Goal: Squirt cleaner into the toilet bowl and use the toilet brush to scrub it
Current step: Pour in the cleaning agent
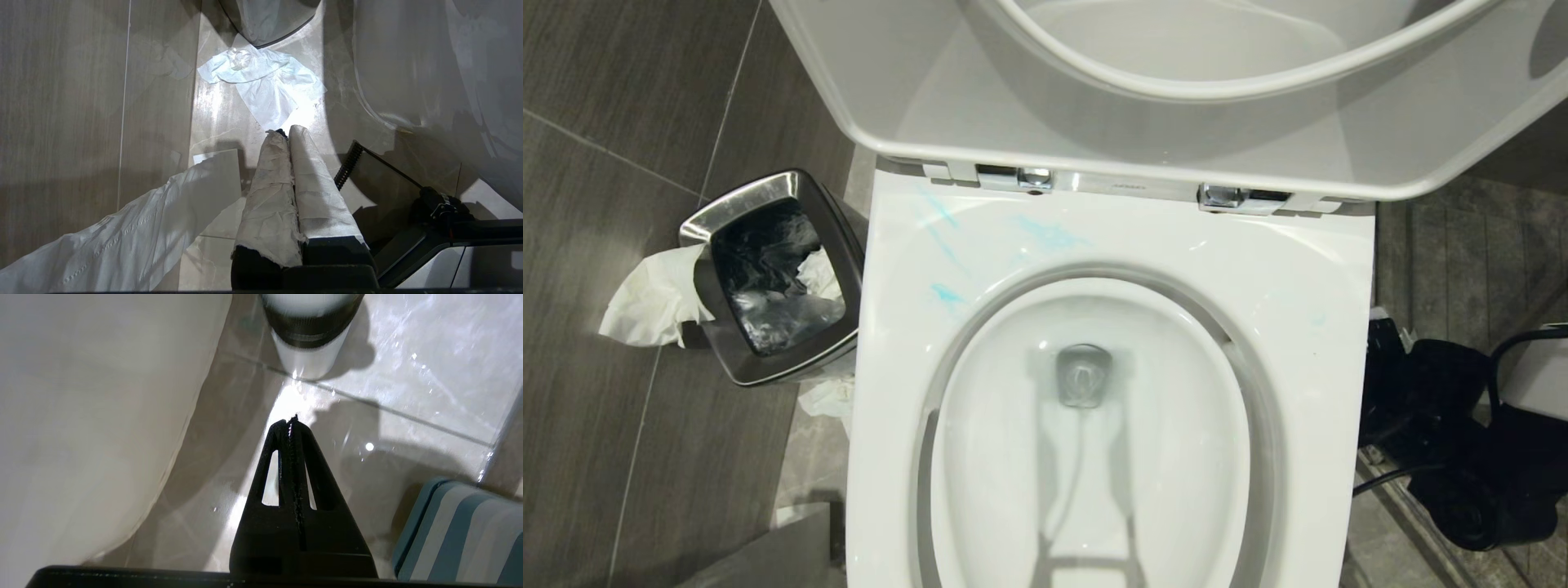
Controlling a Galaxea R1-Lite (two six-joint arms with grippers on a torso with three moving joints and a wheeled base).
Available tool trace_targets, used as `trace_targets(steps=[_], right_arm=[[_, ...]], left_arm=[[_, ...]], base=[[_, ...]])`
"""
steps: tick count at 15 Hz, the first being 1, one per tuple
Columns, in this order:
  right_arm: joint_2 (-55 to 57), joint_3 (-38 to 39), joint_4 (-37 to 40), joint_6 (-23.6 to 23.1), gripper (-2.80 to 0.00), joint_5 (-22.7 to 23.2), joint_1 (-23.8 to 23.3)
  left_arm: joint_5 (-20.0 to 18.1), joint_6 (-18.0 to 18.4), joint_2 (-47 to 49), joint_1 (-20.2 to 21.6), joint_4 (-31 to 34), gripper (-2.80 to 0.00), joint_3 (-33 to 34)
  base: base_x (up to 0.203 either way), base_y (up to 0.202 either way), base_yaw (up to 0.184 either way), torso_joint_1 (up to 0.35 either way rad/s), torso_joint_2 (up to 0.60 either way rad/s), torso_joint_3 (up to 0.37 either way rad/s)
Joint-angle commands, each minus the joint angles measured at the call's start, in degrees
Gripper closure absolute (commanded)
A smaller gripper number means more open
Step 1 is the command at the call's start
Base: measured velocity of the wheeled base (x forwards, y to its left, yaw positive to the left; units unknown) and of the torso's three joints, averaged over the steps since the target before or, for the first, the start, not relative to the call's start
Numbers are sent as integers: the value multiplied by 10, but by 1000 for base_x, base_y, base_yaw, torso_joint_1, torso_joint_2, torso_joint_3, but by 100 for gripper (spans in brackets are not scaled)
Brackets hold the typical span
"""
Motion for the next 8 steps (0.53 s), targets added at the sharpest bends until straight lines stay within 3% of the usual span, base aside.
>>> trace_targets(steps=[1, 7, 8], right_arm=[[-5, -7, -5, 3, 0, 1, -4], [-13, 2, -5, 3, 0, -3, -9], [-12, 2, -5, 3, -280, -5, -10]], left_arm=[[0, 0, 1, 0, 0, 0, 0], [0, 0, 1, 0, 0, 0, -1], [0, 0, 1, 0, 0, 0, 0]], base=[[0, 0, 0, 0, 0, 0], [0, 0, 0, 0, 0, 0], [0, 0, 0, 0, 0, 0]])
